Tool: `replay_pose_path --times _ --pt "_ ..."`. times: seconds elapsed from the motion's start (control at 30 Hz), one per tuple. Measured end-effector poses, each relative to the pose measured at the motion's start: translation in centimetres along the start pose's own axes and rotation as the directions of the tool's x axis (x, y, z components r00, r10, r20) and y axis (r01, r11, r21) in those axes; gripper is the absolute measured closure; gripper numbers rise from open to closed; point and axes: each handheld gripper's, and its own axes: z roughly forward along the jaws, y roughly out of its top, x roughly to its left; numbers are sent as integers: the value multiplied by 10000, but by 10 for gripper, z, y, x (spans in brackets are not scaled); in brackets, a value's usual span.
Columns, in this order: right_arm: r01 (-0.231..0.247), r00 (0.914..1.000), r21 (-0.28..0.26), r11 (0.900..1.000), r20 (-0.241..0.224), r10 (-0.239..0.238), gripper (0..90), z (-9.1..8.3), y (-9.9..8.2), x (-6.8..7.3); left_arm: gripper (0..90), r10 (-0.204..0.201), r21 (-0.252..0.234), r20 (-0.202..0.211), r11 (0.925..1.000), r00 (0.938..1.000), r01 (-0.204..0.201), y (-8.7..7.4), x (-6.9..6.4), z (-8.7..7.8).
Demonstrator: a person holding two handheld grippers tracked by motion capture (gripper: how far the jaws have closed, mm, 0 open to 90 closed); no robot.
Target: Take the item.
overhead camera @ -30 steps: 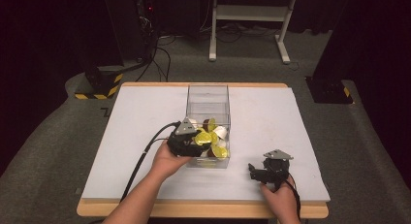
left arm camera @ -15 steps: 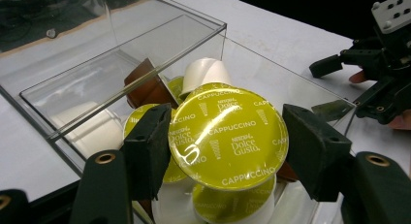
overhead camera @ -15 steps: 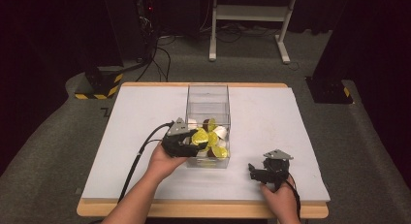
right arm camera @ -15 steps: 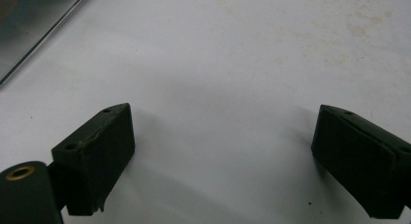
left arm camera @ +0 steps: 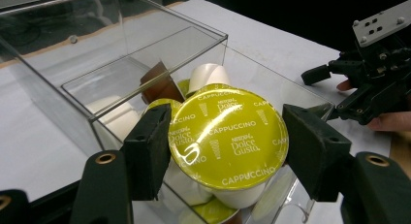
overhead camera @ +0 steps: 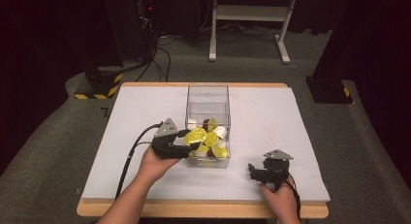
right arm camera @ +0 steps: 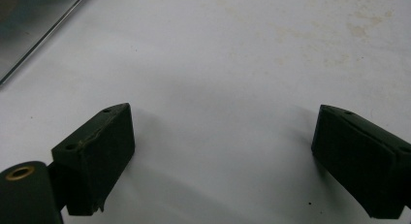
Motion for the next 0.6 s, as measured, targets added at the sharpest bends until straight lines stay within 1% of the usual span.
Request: replay_pose_path --times 0.07,0.1,0.13,0.2,0.33,0.4,0.47,0.5,0.53,0.57,0.6 --pt "19 10000 -5 10000 -1 -19 82 0 0 0 374 -35 -100 -71 9999 10000 34 0 1 -4" --pt "16 10000 -6 10000 -5 -16 82 0 0 0 374 27 -74 -88 10000 10000 -27 0 2 -7" --pt "13 10000 -5 10000 -4 -13 82 0 0 0 375 -100 -187 -132 9998 9999 97 0 2 -8" --pt "0 10000 1 10000 -4 0 82 0 0 0 375 -120 -245 -176 9996 9998 115 0 4 -13" --pt "1 10000 15 10000 -1 -1 82 0 0 0 375 -32 -257 -298 9997 9996 24 -1 9 -21" --pt "-22 10000 22 10000 -3 22 82 0 0 0 374 -135 -314 -364 9994 9992 124 -2 11 -24" --pt "0 10000 17 10000 -2 0 82 0 0 0 375 -82 -304 -407 9995 9991 70 -3 13 -27" --pt "-1 10000 13 10000 0 1 81 0 0 0 375 -153 -335 -444 9993 9989 138 -4 14 -28" --pt "-24 10000 8 10000 -2 24 82 0 0 0 375 -111 -299 -455 9995 9989 98 -4 16 -30" --pt "-21 10000 23 10000 -2 21 81 0 0 0 375 -187 -353 -513 9992 9985 169 -5 17 -31" --pt "-1 10000 16 10000 -7 1 81 0 0 0 375 -178 -346 -551 9993 9983 160 -5 18 -32"
